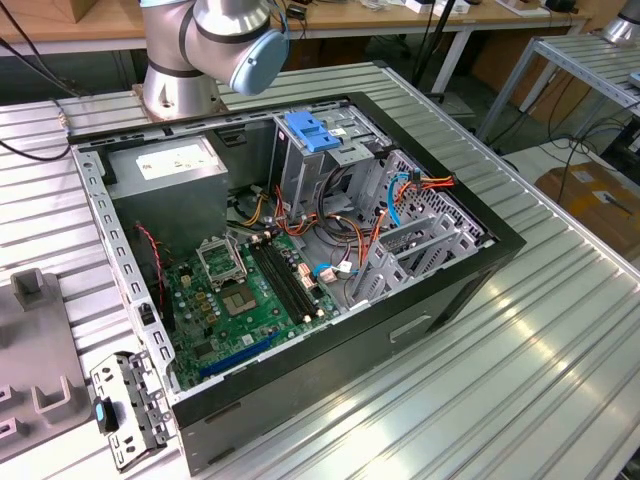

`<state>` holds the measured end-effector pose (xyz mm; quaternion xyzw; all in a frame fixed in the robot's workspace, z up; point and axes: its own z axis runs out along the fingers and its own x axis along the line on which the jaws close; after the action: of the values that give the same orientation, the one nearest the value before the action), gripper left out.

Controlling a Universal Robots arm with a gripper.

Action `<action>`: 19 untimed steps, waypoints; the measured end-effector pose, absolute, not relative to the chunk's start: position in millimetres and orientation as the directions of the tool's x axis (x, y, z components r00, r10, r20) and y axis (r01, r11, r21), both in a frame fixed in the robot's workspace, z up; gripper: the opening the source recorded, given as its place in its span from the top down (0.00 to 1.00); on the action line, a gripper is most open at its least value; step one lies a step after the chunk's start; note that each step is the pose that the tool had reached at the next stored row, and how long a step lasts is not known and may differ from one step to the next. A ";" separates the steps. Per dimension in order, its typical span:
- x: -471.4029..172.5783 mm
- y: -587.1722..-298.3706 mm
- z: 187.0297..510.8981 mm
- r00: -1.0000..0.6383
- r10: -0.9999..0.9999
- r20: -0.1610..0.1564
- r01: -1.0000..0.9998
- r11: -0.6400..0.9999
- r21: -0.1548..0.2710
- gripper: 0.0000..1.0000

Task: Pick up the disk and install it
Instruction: 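Pick up the disk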

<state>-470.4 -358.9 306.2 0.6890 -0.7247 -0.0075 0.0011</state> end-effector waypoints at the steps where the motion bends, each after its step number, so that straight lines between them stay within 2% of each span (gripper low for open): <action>1: -470.9 -358.9 305.7 -0.050 -0.999 -0.009 -0.999 0.050 0.012 0.52; 19: -471.5 -358.8 293.8 -0.051 -0.999 -0.009 -0.999 0.050 0.013 0.52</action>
<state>-471.5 -358.8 293.8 0.6890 -0.7247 -0.0076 0.0011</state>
